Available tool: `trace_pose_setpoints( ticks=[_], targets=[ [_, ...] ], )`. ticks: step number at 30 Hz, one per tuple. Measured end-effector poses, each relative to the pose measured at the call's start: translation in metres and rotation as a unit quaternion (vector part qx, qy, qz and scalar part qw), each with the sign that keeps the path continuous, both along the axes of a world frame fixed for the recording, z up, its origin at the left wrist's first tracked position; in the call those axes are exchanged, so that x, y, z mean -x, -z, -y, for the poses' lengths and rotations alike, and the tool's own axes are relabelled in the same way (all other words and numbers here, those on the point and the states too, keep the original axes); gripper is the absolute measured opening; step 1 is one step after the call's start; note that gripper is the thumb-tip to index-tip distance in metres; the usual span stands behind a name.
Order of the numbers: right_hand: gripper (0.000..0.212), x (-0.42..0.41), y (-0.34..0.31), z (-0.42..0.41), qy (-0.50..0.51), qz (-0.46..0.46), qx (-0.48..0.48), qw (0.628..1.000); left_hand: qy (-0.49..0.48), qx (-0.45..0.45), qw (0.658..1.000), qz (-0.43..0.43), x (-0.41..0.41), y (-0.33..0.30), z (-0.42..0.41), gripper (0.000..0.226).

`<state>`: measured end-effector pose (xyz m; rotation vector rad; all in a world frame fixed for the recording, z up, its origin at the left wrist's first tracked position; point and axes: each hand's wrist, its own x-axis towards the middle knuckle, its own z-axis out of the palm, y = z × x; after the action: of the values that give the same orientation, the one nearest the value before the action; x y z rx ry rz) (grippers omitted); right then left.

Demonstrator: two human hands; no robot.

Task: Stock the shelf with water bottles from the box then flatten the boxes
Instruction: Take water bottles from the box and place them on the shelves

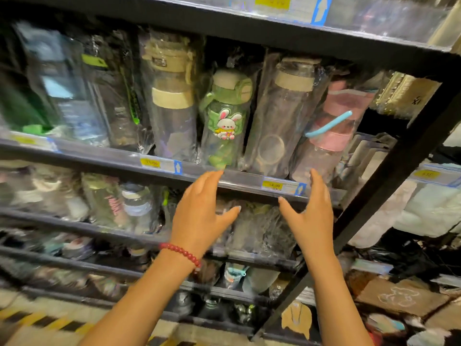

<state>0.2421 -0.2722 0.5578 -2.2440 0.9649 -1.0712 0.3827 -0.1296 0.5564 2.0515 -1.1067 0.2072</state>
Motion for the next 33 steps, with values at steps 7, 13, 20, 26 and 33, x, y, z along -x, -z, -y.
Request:
trace_pose_setpoints(
  ticks=[7, 13, 20, 26, 33],
  targets=[
    [0.076, -0.044, -0.006, -0.03, -0.029, -0.007, 0.001, 1.0, -0.049, -0.003, 0.998, 0.045, -0.037, -0.014, -0.04, 0.07],
    [0.093, -0.084, -0.031, -0.01, 0.047, 0.049, 0.014, 0.998, -0.087, 0.07, 0.992, 0.055, -0.071, -0.041, -0.019, 0.077],
    [0.108, -0.116, -0.038, 0.027, 0.125, 0.064, -0.011, 0.99, -0.167, 0.115, 0.979, -0.018, -0.11, -0.046, 0.017, 0.095],
    [0.111, -0.122, -0.03, 0.034, 0.175, 0.044, -0.026, 0.983, -0.187, 0.138, 0.97, -0.078, -0.129, -0.039, 0.038, 0.103],
    [0.099, -0.114, -0.025, 0.051, 0.119, 0.064, -0.02, 0.991, -0.194, 0.16, 0.965, -0.074, -0.137, -0.034, 0.046, 0.088]
  ],
)
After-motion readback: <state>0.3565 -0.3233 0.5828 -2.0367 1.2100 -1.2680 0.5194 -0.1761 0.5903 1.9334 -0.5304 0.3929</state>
